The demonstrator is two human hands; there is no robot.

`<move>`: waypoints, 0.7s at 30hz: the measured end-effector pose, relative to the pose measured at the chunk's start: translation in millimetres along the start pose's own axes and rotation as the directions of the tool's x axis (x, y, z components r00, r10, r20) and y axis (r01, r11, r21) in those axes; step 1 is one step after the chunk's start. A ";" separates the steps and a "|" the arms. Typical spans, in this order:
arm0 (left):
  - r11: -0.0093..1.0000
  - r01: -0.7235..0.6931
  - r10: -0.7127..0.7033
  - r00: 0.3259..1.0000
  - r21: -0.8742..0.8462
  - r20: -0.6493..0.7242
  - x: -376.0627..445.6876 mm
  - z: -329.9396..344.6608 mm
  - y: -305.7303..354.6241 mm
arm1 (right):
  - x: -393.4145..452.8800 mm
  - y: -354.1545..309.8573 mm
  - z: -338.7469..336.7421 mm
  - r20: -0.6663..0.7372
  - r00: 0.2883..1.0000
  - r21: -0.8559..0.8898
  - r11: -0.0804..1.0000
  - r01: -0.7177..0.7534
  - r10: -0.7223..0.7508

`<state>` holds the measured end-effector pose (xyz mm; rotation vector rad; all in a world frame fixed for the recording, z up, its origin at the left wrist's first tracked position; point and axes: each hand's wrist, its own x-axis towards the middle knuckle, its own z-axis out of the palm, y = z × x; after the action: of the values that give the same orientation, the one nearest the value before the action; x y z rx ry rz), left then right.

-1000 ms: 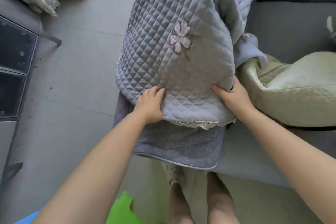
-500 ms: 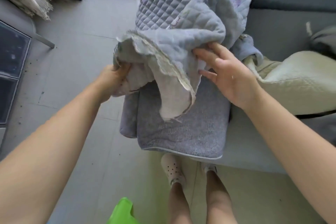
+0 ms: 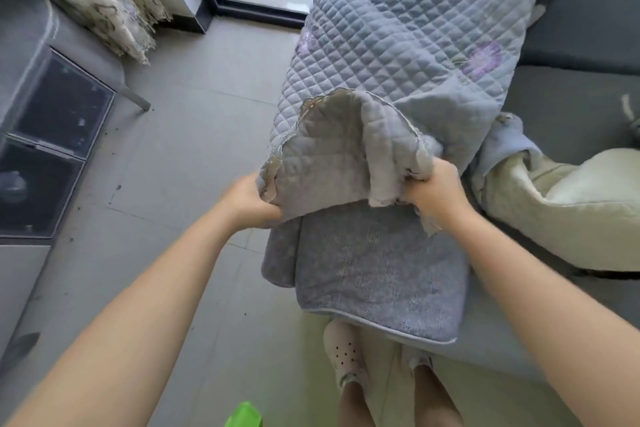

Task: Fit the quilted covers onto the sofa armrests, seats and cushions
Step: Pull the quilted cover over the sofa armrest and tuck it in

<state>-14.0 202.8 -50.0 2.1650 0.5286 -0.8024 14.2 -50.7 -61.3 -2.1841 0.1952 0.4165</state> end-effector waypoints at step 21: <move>0.950 -0.117 0.083 0.989 0.291 0.126 -1.0 61.1 13.0 | -30.9 13.7 -22.3 0.274 0.919 -0.209 0.915 0.345 -0.284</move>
<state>-30.0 147.6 -74.4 2.3803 0.2493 -0.9933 -13.4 -77.0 -47.9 -2.3364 -0.3624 0.5356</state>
